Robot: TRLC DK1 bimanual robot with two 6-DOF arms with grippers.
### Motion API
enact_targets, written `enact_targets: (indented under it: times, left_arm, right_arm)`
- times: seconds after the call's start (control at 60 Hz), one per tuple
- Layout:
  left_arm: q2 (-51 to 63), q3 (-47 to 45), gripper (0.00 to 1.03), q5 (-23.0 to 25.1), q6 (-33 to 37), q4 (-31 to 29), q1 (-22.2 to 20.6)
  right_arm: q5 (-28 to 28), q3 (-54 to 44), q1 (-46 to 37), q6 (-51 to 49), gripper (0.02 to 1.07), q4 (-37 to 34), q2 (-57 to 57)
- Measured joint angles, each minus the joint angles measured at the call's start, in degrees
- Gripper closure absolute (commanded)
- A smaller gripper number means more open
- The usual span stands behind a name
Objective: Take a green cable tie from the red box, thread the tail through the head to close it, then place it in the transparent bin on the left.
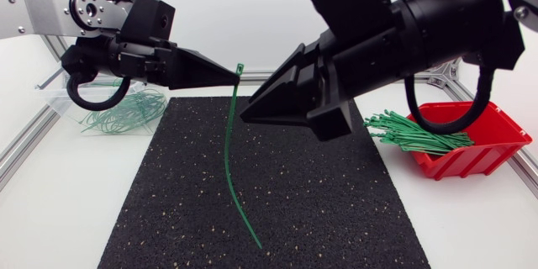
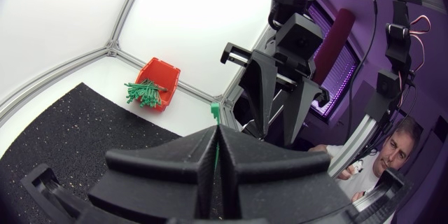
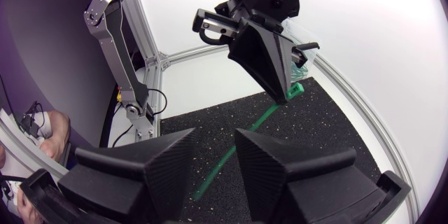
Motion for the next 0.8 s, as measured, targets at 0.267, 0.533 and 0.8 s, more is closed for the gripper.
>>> enact_targets:
  times: [0.267, 0.533, 0.8]
  left_arm:
    - [-0.9, -1.3, 1.00, 0.0, 0.0, 0.2, 0.0]
    - [-2.4, -1.5, 1.00, -1.7, -1.1, 0.5, 0.2]
    - [-2.4, -2.4, 1.00, -6.4, -1.3, 7.8, 0.7]
  right_arm:
    - [5.9, -2.1, 2.2, -1.3, 0.59, 0.4, -0.2]
    - [15.2, -5.0, 4.2, -6.7, 0.59, -1.6, -0.5]
    - [20.5, -5.4, 2.0, -13.7, 0.63, -2.7, 3.9]
